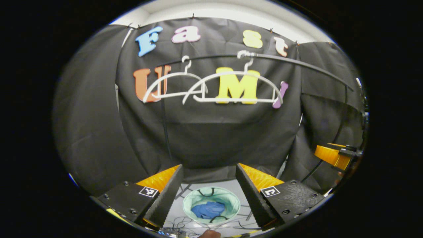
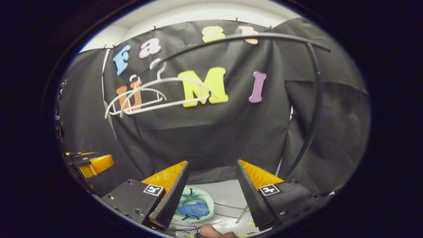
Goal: Grasp the clothes on the hanger with both hands and then place them into the laundry hamper below.
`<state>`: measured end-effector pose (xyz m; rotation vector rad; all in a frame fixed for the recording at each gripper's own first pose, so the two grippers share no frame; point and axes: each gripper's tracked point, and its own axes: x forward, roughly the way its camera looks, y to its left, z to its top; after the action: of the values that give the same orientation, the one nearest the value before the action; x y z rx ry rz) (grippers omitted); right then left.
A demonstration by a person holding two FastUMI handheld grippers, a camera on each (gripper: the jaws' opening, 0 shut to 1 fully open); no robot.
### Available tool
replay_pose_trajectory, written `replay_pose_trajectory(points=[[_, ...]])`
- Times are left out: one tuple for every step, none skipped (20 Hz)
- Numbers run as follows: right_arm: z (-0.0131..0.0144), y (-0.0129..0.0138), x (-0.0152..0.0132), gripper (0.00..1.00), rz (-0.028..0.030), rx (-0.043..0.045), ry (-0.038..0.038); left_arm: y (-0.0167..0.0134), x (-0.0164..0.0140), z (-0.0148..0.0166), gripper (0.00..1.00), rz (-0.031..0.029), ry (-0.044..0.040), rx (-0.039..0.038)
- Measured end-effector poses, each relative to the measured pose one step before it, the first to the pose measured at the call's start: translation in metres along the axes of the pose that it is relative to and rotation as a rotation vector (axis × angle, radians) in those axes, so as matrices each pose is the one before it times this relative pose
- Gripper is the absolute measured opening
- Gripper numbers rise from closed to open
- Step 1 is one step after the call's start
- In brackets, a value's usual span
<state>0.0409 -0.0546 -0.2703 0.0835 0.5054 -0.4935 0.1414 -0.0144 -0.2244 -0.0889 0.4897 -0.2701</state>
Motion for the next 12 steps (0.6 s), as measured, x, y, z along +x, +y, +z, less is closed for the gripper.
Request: replay_pose_trajectory(points=[[0.00888, -0.00375, -0.01217, 0.91, 0.01246, -0.00676, -0.03031, -0.00475, -0.01679, 0.00925, 0.97, 0.01142, -0.03499, -0.01111], [0.00789, -0.00632, -0.01259, 0.90, 0.01303, -0.00810, -0.02469, -0.00527, -0.01308, 0.00388, 1.00, 0.01045, -0.02421, -0.02963], [0.00751, -0.01044, -0.01484, 0.91, 0.00400, -0.01091, -0.01679, -0.00701, -0.01640, 0.00904, 0.97, 0.00342, -0.02049, -0.03782], [0.00629, -0.01436, -0.01618, 0.90, 0.00127, -0.00790, -0.01330, -0.00566, -0.01632, 0.00644, 0.95, 0.00647, -0.01662, -0.02422], [0.00806, -0.01156, -0.01929, 0.90, 0.00473, -0.00249, -0.01704, -0.00432, -0.01807, 0.00423, 0.92, 0.01532, -0.01839, -0.01214], [0.01091, -0.00874, -0.01909, 0.90, 0.01211, 0.00013, -0.02658, -0.00226, -0.01684, 0.00657, 0.93, 0.01966, -0.02509, 0.00194], [0.00858, -0.01094, -0.01787, 0.91, 0.00602, -0.00653, -0.01850, -0.00229, -0.01829, 0.00428, 0.94, 0.02295, -0.02315, 0.00417], [0.00604, -0.01303, -0.01762, 0.90, 0.00616, -0.00598, -0.02226, -0.00404, -0.01811, 0.00557, 0.96, 0.01812, -0.02444, 0.00094], [0.00870, -0.01181, -0.01512, 0.92, 0.00237, -0.00395, -0.02298, -0.00321, -0.01940, 0.00613, 0.97, 0.01635, -0.02487, -0.00618], [0.00841, -0.01154, -0.01425, 0.90, 0.00518, -0.00411, -0.02380, -0.00209, -0.01740, 0.00713, 0.98, 0.01858, -0.02706, -0.00827], [0.00648, -0.00955, -0.01233, 0.92, 0.00379, -0.00262, -0.01653, -0.00212, -0.01622, 0.00620, 0.99, 0.01536, -0.02402, -0.00655], [0.00575, -0.00849, -0.01274, 0.90, 0.00762, 0.00367, -0.01673, -0.00101, -0.01572, 0.00700, 1.00, 0.01142, -0.02713, -0.00099]])
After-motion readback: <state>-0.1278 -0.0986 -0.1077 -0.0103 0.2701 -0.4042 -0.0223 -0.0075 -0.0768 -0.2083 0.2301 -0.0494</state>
